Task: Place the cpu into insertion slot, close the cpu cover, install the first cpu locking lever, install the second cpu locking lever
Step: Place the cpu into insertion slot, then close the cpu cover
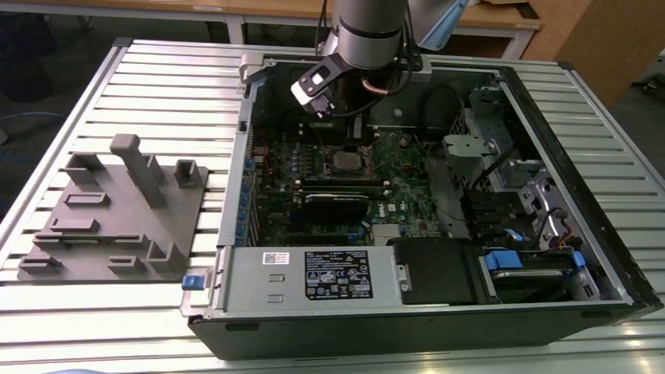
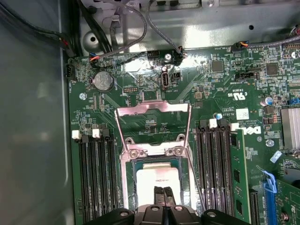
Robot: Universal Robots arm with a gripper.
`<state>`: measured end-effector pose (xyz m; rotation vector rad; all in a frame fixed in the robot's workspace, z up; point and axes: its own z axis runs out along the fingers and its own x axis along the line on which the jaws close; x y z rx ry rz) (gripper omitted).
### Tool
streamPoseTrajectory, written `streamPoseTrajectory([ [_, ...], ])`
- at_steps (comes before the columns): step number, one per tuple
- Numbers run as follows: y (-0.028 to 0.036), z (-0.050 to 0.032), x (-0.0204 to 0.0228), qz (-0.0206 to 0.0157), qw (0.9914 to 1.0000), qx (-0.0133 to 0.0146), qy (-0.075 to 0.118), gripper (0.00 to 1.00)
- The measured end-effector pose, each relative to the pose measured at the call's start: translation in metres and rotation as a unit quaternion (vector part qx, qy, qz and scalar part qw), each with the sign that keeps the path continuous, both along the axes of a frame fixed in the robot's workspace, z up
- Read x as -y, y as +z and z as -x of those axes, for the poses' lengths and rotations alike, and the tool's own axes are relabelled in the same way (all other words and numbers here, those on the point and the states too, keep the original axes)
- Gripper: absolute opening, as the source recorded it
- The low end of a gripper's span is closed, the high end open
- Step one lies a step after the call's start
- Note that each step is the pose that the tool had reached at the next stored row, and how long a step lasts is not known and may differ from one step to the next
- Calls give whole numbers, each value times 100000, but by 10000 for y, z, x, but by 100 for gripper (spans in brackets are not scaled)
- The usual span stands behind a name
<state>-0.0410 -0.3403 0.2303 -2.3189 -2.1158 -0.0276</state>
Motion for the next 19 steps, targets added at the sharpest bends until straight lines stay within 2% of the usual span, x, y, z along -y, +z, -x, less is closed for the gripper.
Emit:
streamPoseTrajectory([
  [4,-46,0,0,-14,100000,5,-1,10],
  [7,-49,0,-1,-5,100000,2,1,10],
  [10,-54,0,-30,-7,100000,3,-4,10],
  [19,-90,-1,-31,-6,100000,7,-1,10],
])
